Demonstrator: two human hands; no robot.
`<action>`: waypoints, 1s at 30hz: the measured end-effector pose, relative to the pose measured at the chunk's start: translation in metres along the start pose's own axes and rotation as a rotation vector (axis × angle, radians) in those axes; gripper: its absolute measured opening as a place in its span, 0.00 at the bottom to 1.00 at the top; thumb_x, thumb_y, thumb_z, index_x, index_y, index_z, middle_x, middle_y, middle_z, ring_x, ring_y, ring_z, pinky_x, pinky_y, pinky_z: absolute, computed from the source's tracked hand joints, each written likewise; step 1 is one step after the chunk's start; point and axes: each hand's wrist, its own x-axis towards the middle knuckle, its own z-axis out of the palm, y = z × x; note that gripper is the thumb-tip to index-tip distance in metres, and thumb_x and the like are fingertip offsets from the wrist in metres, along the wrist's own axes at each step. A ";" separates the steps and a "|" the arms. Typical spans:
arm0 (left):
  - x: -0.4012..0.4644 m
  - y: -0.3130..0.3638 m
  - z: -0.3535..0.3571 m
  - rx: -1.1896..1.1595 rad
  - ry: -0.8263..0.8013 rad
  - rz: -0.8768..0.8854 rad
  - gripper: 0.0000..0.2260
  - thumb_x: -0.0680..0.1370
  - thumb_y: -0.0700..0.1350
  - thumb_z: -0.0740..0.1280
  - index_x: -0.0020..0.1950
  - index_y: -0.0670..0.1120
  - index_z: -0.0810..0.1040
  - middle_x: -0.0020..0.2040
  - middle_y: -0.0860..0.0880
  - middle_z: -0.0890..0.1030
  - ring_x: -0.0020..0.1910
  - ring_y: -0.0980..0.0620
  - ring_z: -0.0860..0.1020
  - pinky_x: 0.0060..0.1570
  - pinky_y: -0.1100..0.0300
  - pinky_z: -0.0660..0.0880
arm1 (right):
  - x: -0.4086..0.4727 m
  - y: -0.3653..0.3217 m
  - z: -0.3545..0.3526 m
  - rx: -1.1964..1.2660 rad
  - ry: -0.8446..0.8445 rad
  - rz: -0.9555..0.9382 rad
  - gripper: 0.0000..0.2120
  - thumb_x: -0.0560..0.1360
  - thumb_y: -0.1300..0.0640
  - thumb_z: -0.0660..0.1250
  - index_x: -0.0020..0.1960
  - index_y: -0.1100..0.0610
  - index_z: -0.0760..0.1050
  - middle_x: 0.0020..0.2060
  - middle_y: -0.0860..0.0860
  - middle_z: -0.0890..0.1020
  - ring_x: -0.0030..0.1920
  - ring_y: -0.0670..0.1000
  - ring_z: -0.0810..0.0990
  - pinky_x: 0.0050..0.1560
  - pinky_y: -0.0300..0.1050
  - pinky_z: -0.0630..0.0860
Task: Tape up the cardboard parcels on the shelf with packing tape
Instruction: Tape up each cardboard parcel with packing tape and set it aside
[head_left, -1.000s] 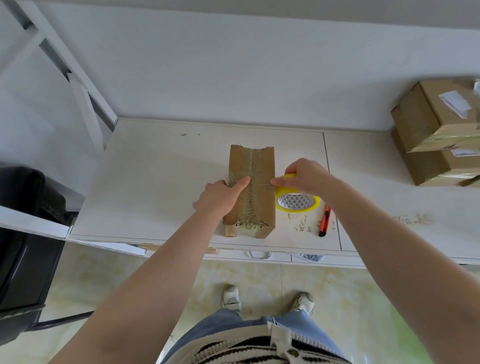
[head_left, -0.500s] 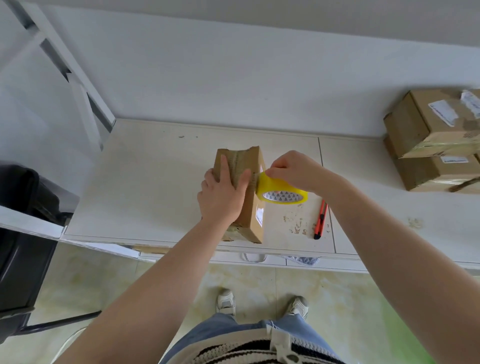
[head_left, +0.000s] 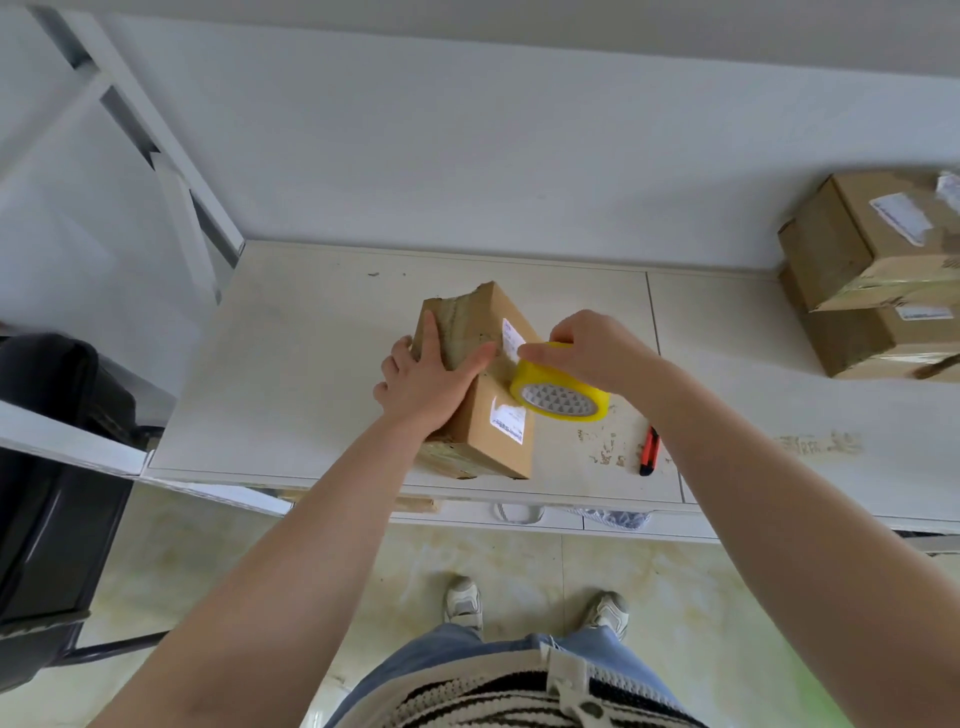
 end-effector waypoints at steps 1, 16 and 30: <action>0.004 -0.002 -0.005 -0.016 -0.026 -0.021 0.42 0.74 0.74 0.55 0.80 0.58 0.41 0.79 0.46 0.51 0.77 0.43 0.51 0.73 0.41 0.53 | -0.001 0.000 0.002 0.082 -0.015 -0.031 0.25 0.75 0.36 0.65 0.33 0.56 0.70 0.30 0.50 0.72 0.32 0.51 0.71 0.33 0.43 0.64; 0.013 -0.006 0.029 -0.803 -0.211 -0.146 0.49 0.52 0.77 0.74 0.70 0.72 0.62 0.68 0.46 0.72 0.62 0.40 0.76 0.59 0.37 0.75 | 0.007 -0.019 -0.026 -0.086 0.011 -0.161 0.24 0.75 0.37 0.64 0.35 0.57 0.75 0.30 0.51 0.73 0.33 0.52 0.73 0.34 0.44 0.66; 0.024 -0.033 0.043 -0.479 0.042 -0.052 0.26 0.82 0.62 0.45 0.72 0.53 0.72 0.67 0.48 0.77 0.68 0.42 0.72 0.69 0.38 0.64 | 0.017 -0.055 -0.001 -0.203 -0.015 -0.219 0.24 0.74 0.34 0.63 0.32 0.52 0.68 0.31 0.49 0.73 0.33 0.51 0.73 0.32 0.43 0.66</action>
